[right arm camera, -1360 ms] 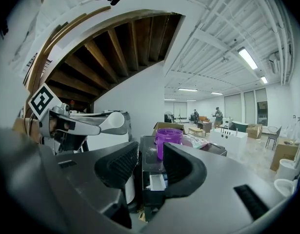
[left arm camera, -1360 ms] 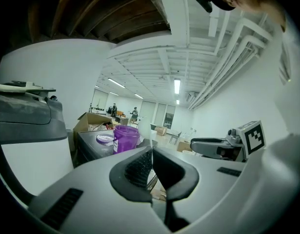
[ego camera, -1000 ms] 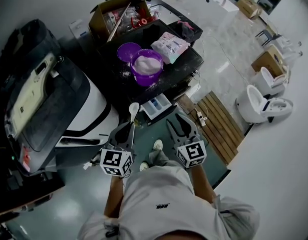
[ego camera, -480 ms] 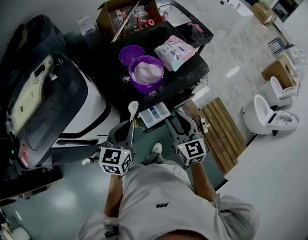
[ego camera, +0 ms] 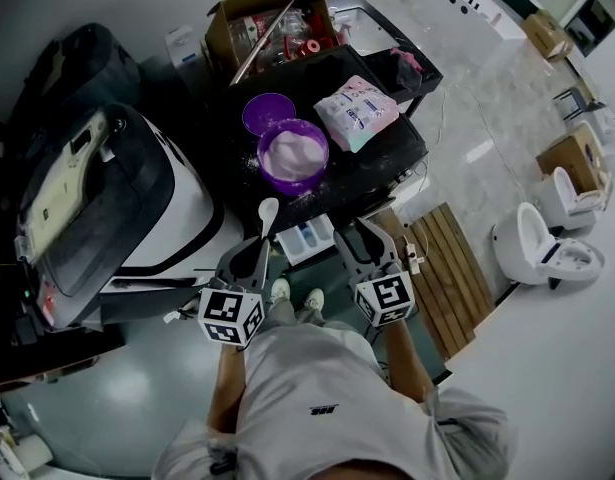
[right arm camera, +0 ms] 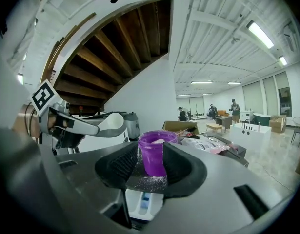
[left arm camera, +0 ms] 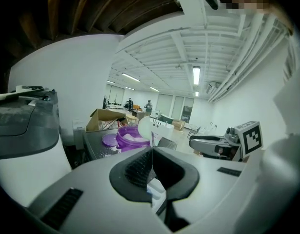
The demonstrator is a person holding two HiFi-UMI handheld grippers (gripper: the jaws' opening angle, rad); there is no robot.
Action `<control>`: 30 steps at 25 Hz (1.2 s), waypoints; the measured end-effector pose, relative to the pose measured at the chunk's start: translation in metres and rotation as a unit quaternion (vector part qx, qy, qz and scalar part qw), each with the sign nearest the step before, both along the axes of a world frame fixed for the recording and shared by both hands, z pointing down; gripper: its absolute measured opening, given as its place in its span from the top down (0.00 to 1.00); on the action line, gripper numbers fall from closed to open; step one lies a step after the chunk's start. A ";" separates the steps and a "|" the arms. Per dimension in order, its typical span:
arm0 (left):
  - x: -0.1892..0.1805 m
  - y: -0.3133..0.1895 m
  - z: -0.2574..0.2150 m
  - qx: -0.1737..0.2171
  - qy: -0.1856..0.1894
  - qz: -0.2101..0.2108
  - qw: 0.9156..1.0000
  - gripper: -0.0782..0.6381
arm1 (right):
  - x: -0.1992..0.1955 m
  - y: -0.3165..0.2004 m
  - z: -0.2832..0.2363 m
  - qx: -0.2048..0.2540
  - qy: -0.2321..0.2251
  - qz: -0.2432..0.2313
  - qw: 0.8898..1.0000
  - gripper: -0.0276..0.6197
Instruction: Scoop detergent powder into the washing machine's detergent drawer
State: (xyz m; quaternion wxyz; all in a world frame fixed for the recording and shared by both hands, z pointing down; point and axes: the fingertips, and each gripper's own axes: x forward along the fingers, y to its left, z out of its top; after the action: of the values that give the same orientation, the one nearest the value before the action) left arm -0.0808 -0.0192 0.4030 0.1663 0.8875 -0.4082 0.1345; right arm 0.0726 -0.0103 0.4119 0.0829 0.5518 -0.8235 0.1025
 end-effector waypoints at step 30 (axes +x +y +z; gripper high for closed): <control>0.019 -0.149 0.031 -0.082 -0.088 0.091 0.989 0.87 | 0.013 -0.112 0.018 -0.034 0.032 0.064 0.997 0.71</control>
State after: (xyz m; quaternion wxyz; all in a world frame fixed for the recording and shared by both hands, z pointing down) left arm -0.0616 -0.1683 0.4342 0.1893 0.8889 -0.3267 0.2594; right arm 0.0858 -0.1225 0.4298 0.1213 0.6033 -0.7794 0.1179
